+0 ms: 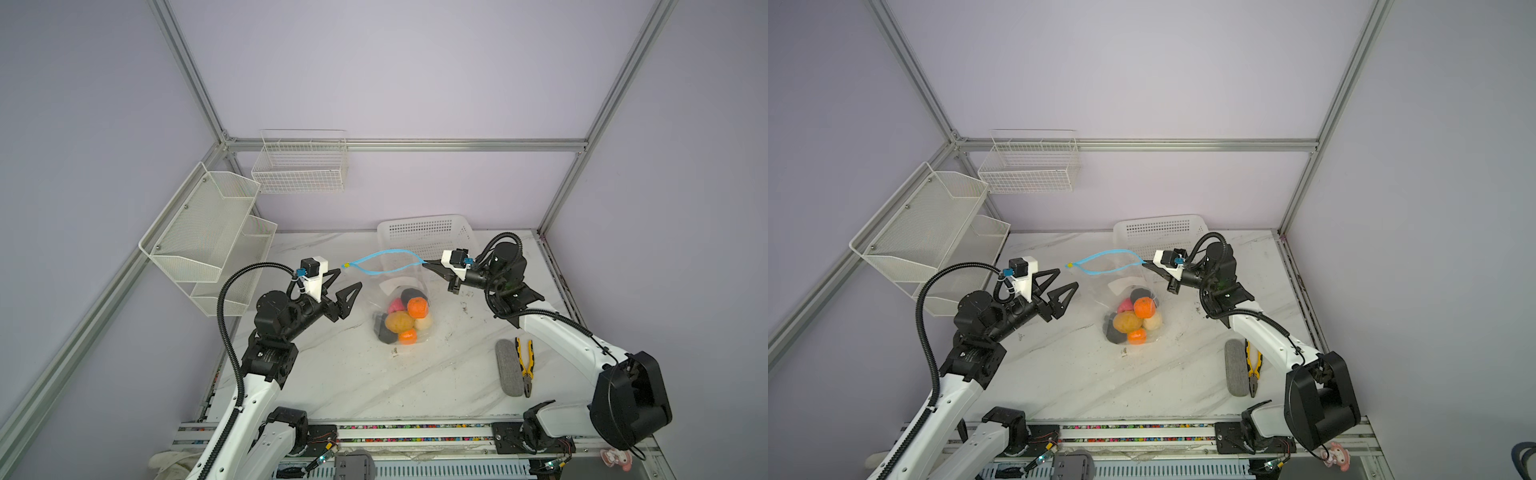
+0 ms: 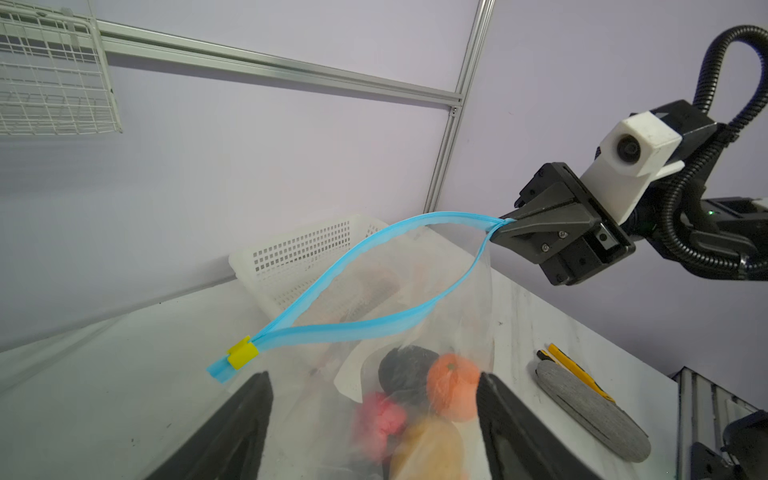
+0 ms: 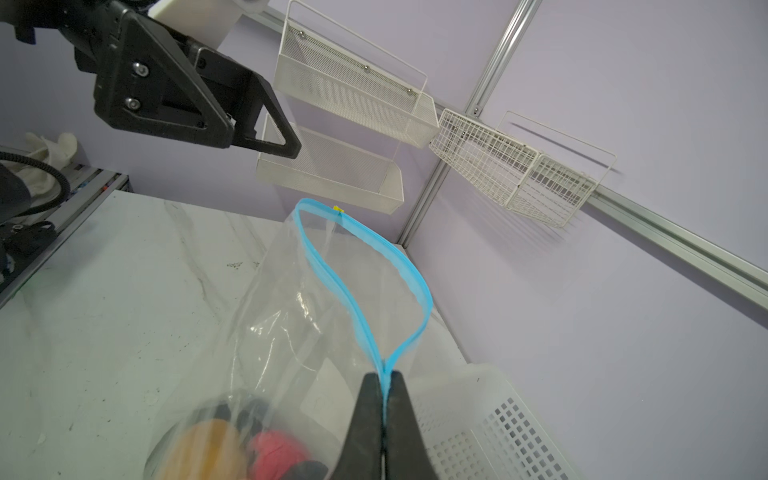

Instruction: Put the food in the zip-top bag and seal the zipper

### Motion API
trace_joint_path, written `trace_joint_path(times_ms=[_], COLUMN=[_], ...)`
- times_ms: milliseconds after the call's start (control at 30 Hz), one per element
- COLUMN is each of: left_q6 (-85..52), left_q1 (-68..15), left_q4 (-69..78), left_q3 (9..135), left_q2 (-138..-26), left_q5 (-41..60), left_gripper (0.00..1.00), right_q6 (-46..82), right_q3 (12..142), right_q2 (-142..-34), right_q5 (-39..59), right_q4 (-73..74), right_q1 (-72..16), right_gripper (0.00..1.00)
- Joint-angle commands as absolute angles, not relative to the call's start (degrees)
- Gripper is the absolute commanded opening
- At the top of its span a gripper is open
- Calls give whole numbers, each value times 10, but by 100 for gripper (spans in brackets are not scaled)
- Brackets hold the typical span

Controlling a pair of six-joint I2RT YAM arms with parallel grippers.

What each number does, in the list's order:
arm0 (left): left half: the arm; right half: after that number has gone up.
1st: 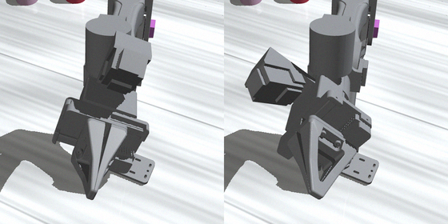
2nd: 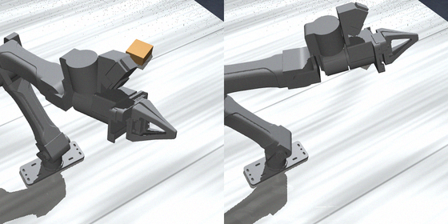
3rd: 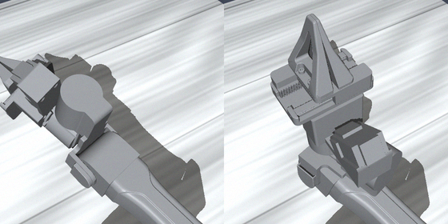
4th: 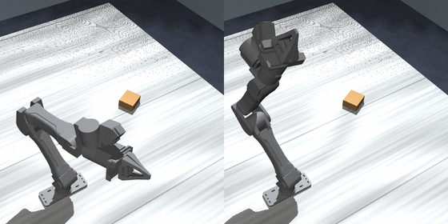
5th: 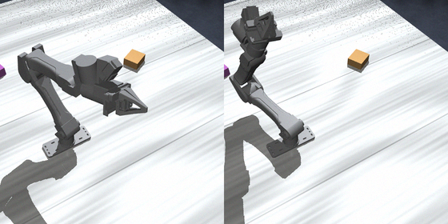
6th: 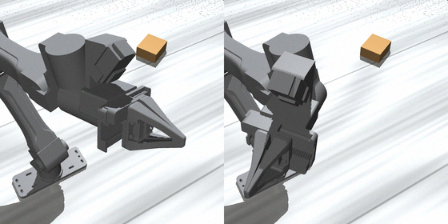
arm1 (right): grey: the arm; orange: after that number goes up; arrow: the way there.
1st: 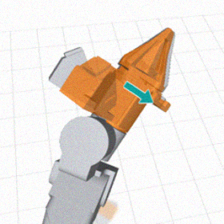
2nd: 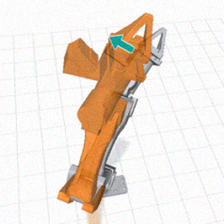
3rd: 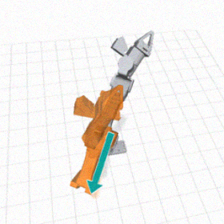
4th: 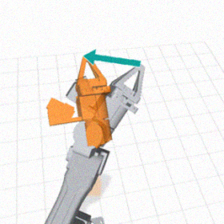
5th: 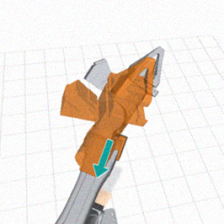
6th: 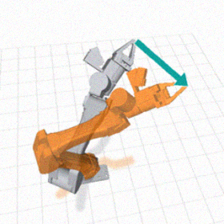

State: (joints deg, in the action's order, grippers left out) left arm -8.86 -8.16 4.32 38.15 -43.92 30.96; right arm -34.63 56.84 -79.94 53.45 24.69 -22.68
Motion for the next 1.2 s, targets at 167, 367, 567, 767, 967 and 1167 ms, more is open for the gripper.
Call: trace_joint_path(times_ms=[167, 367, 567, 767, 967, 1167], left_q6=[25, -69, -84, -174, -245, -346], left_q1=[-15, 45, 61, 81, 81, 76], left_q4=[147, 334, 401, 542, 646, 739], left_q3=[296, 300, 349, 377, 427, 479], left_q2=[-459, -576, -684, -771, -870, -949], left_q5=[418, 516, 576, 617, 655, 701], left_gripper=[80, 80, 79, 79, 79, 73], right_q6=[-422, -424, -429, -439, -440, -446], right_q3=[599, 614, 614, 616, 626, 624], right_q2=[-832, -834, -828, -825, -828, -825], right_q5=[632, 660, 670, 678, 686, 691], right_q4=[197, 178, 171, 162, 152, 155], right_q1=[-199, -187, -184, -182, -182, -182], right_gripper=[0, 0, 0, 0, 0, 0])
